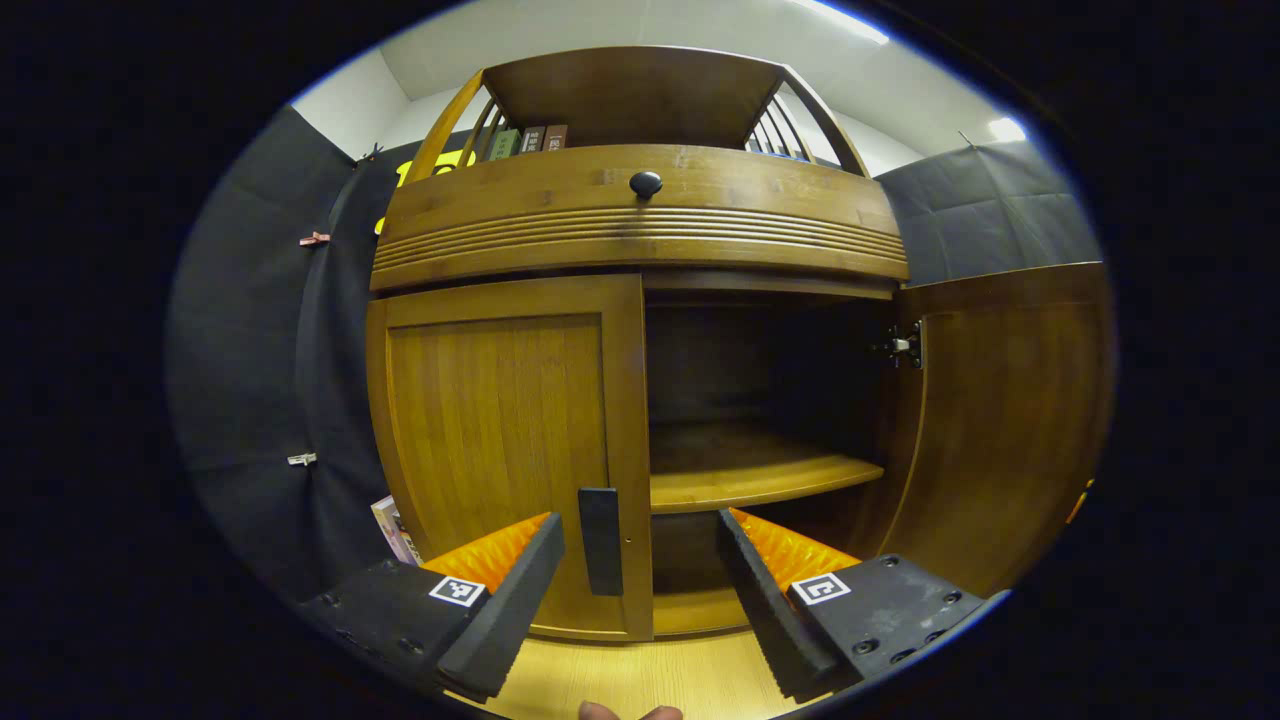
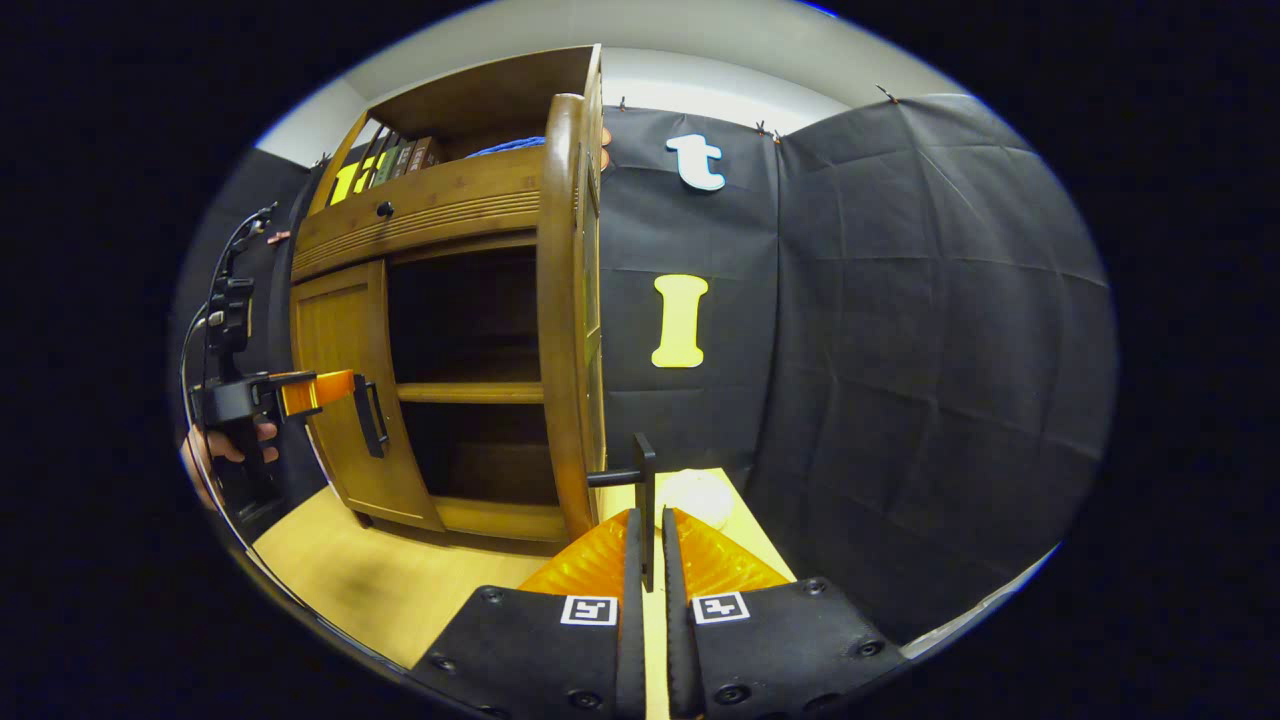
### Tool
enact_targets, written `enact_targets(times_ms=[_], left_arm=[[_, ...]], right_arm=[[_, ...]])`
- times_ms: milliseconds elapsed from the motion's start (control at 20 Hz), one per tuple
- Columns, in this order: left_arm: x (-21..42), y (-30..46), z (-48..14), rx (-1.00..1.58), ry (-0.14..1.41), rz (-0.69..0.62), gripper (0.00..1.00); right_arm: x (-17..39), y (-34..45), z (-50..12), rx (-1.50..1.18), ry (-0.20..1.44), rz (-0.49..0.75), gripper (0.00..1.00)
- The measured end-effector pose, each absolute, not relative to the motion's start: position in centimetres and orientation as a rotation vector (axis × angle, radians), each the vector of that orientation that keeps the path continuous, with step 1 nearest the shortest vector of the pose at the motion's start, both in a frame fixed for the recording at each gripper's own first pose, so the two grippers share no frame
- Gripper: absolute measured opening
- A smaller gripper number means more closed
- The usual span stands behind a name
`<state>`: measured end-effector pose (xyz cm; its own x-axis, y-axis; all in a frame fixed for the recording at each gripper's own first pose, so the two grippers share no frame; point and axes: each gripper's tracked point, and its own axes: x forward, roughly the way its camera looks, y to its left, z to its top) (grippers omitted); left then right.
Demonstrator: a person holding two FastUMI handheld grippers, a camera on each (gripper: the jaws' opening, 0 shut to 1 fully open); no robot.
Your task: Open the right door of the double-door shoe cabinet with the right hand, and open the left door with the left hand.
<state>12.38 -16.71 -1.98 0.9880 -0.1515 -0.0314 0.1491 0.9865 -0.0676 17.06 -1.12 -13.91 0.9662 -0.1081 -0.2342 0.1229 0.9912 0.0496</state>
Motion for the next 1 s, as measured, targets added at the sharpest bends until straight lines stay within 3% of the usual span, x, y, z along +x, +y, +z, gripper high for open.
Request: enact_targets(times_ms=[50,100,150,300,400,450,500,650,800,1000], left_arm=[[12.8,-16.5,-2.1,-0.062,0.033,-0.142,0.94],[13.6,-16.2,-2.2,-0.06,0.03,-0.132,0.96],[14.3,-15.8,-2.3,-0.059,0.033,-0.123,0.95],[16.4,-14.7,-3.3,-0.065,0.048,-0.098,0.95],[17.5,-14.5,-4.2,-0.084,0.066,-0.102,0.89],[18.0,-14.6,-4.6,-0.09,0.077,-0.105,0.85],[18.7,-14.6,-5.1,-0.087,0.084,-0.106,0.83],[20.3,-14.7,-6.2,-0.054,0.103,-0.105,0.7],[21.5,-14.8,-7.4,-0.041,0.134,-0.102,0.62],[22.2,-15.6,-7.8,-0.035,0.153,-0.12,0.44]], right_arm=[[17.0,-1.2,-13.4,0.06,0.23,-0.116,0.22],[16.7,-1.3,-12.6,0.051,0.208,-0.12,0.18],[16.4,-2.0,-11.6,0.032,0.177,-0.138,0.21],[15.3,-4.1,-8.6,-0.006,0.067,-0.21,0.66],[15.2,-4.6,-8.0,0.034,0.046,-0.218,0.96],[15.0,-4.8,-8.3,0.049,0.053,-0.221,0.99],[14.8,-4.9,-8.7,0.05,0.066,-0.222,0.94],[14.1,-4.9,-9.9,0.037,0.099,-0.208,0.94],[13.4,-5.6,-9.4,0.002,0.093,-0.237,0.98],[12.6,-5.8,-9.0,0.006,0.095,-0.259,0.96]])
